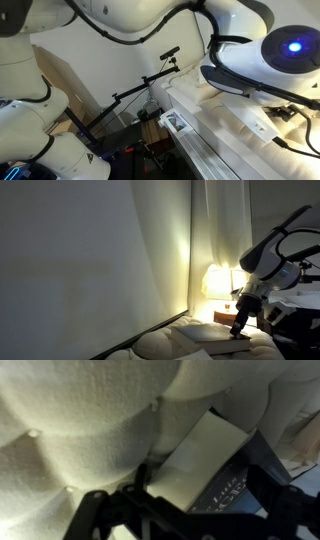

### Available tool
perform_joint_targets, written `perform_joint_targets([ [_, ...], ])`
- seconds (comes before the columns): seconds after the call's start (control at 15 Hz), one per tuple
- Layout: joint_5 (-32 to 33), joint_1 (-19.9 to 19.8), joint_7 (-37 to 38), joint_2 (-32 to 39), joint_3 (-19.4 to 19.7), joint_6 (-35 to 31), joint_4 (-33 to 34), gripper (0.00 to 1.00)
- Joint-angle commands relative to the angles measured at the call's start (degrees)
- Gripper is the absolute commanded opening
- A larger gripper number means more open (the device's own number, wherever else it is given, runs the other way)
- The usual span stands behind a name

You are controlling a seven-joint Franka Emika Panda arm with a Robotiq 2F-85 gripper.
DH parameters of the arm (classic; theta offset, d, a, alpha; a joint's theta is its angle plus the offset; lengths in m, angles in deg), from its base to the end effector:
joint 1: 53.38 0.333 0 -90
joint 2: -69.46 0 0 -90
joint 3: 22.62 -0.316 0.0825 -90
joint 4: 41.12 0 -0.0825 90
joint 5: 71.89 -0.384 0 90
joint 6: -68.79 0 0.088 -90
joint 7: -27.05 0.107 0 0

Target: Pick up the black book and position it on top of the white book

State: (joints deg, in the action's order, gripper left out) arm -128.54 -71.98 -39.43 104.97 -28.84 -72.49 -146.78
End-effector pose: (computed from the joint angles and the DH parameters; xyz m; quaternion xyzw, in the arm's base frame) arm 0.6277 -0.1432 0.1896 -0.9438 -0.0574 -0.2017 0.2553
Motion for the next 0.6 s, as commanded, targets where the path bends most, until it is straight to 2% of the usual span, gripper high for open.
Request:
perform_joint_targets([
  [0.0, -1.59, 2.23, 2.85, 2.04, 1.69, -0.84, 2.48, 1.0],
  [0.27, -0.82, 3.17, 7.1, 3.5, 2.67, -0.37, 4.1, 1.0],
  [0.53, 3.26, 5.1, 16.36, 4.89, 4.75, 1.05, 5.54, 1.0],
])
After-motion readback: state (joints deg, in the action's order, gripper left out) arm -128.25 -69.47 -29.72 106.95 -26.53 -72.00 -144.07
